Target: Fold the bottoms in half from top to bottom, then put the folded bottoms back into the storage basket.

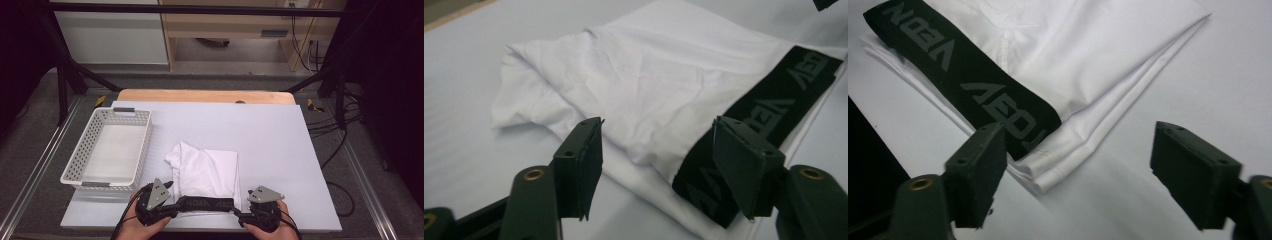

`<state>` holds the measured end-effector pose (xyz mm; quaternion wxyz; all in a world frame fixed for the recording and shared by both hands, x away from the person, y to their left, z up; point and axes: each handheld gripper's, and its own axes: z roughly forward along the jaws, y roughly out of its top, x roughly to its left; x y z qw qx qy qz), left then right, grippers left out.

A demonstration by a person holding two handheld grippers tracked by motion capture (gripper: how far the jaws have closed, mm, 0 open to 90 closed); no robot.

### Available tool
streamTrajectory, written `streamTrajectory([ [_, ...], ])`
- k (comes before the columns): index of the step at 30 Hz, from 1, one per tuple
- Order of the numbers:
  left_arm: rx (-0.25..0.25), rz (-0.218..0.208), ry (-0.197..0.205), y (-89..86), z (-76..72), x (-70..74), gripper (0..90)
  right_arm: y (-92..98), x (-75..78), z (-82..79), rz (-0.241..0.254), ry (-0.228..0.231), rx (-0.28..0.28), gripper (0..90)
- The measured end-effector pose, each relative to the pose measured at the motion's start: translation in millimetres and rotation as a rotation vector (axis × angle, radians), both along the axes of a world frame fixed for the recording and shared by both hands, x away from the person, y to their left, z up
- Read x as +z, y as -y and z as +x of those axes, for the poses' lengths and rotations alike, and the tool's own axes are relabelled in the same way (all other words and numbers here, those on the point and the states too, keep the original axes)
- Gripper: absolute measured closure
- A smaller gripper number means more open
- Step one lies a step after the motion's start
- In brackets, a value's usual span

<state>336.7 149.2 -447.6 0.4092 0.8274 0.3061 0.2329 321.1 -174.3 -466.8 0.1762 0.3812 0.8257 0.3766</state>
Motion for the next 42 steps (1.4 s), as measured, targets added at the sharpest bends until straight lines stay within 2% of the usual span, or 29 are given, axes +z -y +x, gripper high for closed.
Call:
streamTrajectory([
  [5,0.025,-0.037,-0.005,1.3,15.0,15.9,27.5,-3.0,-0.8,1.4,-0.002,-0.014,0.003,13.8],
  [7,0.026,-0.040,0.010,3.6,20.6,23.2,25.7,-4.1,-1.7,1.4,-0.008,-0.017,0.021,11.4],
  [10,0.020,-0.031,0.015,9.5,30.4,32.3,21.9,-5.9,-1.6,0.7,-0.011,-0.024,0.037,11.8],
  [17,0.022,-0.076,-0.011,20.6,58.0,49.3,15.4,-7.1,-0.4,-0.4,-0.024,-0.024,0.038,11.9],
  [23,0.006,-0.091,0.001,31.5,77.4,62.6,12.2,-8.2,2.0,-1.1,-0.026,-0.016,0.037,12.5],
  [26,0.003,-0.125,-0.027,36.5,89.6,64.7,12.2,-9.1,0.9,0.8,-0.013,-0.033,0.029,12.7],
  [28,0.020,-0.100,-0.024,38.5,97.4,65.2,12.2,-10.8,2.2,1.7,-0.033,-0.022,0.031,12.9],
  [31,0.051,-0.089,-0.032,37.9,108.8,62.2,12.3,-13.7,4.0,-0.7,-0.038,-0.007,0.040,12.9],
  [38,0.117,-0.054,-0.051,33.0,130.0,51.5,12.8,-19.7,4.8,-3.2,-0.049,-0.011,0.070,12.8],
  [42,0.135,-0.040,-0.063,29.1,137.9,44.0,12.9,-17.7,4.3,-3.3,-0.050,-0.011,0.070,12.7],
])
